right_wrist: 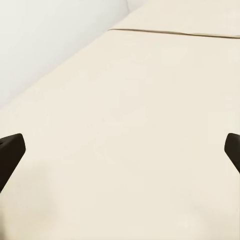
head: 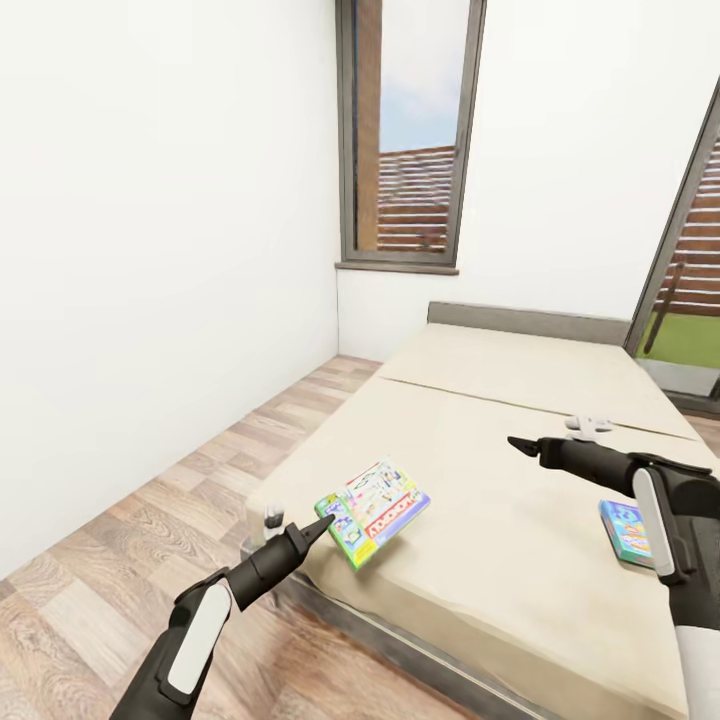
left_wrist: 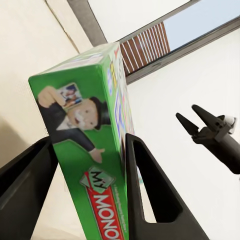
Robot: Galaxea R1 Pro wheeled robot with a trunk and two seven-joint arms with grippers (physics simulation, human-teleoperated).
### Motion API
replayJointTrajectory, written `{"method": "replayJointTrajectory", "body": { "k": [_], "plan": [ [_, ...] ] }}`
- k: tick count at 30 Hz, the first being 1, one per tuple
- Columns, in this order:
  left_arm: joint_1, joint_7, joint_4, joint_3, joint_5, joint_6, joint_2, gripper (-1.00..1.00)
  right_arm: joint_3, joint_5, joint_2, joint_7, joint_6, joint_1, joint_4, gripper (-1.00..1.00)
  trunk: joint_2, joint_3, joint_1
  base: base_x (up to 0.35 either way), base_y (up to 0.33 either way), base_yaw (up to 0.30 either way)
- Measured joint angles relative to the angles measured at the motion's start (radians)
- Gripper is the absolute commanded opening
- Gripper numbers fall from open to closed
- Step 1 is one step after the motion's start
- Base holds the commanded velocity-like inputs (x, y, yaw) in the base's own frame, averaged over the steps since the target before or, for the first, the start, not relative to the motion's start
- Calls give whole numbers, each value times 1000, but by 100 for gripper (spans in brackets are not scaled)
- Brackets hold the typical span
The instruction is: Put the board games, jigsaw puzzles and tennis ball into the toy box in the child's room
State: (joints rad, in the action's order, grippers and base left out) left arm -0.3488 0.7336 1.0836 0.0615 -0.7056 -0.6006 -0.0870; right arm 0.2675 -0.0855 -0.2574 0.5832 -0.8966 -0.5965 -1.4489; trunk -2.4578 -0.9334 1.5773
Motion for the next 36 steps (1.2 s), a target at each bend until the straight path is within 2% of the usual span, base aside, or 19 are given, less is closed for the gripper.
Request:
{"method": "replayJointTrajectory", "body": {
  "k": [12,17,24,25,26,28,36],
  "plan": [
    [5,0,39,-3,1,-3,3,-100,-11,-1,19,3,0,13,-9,100,84,38,-46,0,0,-2],
    [26,1,91,2,2,-39,9,-100,-24,-2,22,3,-1,29,-20,100,119,53,-65,0,0,-30],
    [41,-9,113,19,8,-73,16,-100,-35,-2,22,18,0,36,-25,100,168,75,-92,0,0,-11],
    [57,-42,117,82,23,-83,19,-100,-33,0,27,5,-114,-64,163,100,175,78,-96,0,0,0],
    [58,-47,118,130,10,-80,20,-100,-32,1,30,2,-123,-89,232,100,183,81,-100,0,0,0],
    [61,-60,118,126,13,-83,19,-100,-35,-3,38,0,-127,-123,299,100,196,88,-107,0,0,0],
    [64,-108,119,136,10,-86,19,-100,-38,-3,71,-2,-131,-160,371,100,252,113,-138,0,0,0]
  ]
}}
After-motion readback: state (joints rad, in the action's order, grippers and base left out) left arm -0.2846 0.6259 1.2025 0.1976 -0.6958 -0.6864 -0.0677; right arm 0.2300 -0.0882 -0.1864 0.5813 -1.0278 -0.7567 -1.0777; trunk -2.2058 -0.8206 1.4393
